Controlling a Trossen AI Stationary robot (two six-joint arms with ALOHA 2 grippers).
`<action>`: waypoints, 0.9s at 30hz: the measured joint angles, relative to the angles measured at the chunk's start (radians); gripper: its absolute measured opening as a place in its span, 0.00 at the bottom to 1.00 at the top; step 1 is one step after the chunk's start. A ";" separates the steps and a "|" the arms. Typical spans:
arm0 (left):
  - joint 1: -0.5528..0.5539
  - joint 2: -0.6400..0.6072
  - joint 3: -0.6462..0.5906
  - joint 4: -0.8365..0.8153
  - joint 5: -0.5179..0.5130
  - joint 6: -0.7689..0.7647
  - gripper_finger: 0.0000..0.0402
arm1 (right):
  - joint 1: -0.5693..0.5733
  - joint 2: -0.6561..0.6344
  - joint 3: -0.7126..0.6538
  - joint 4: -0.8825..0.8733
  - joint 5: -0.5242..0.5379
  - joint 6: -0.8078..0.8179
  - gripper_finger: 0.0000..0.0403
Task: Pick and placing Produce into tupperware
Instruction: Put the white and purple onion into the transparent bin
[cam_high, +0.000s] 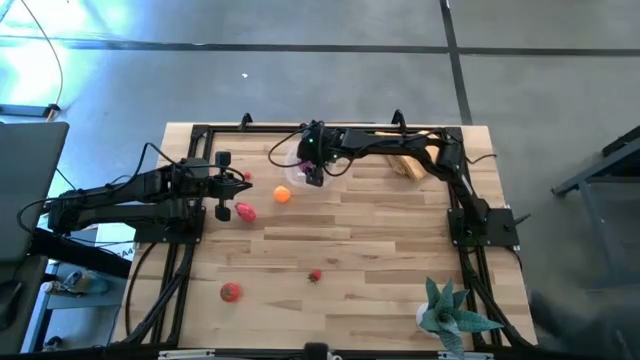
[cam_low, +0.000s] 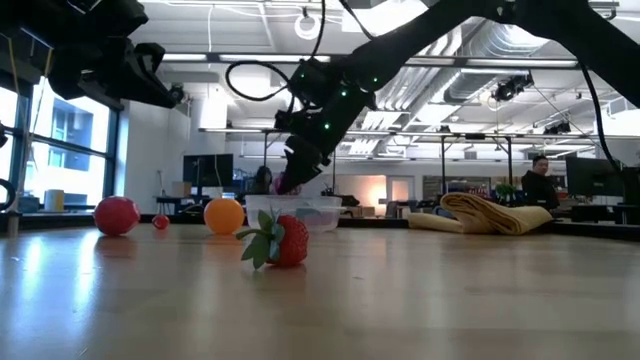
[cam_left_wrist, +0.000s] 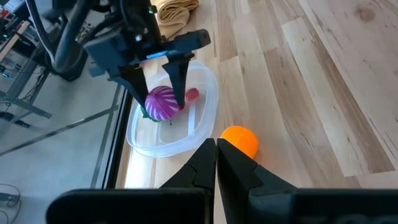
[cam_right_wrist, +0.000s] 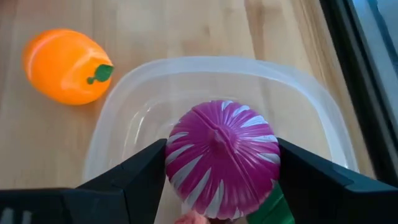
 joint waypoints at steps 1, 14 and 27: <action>0.000 0.000 0.000 0.000 0.000 0.000 0.01 | -0.005 0.005 0.000 -0.004 -0.012 0.015 0.65; 0.000 0.000 0.000 0.000 0.000 0.000 0.01 | -0.007 0.058 0.083 -0.163 -0.012 0.052 0.65; 0.000 0.000 0.000 0.000 0.000 0.000 0.01 | -0.007 0.059 0.085 -0.182 -0.011 0.052 0.65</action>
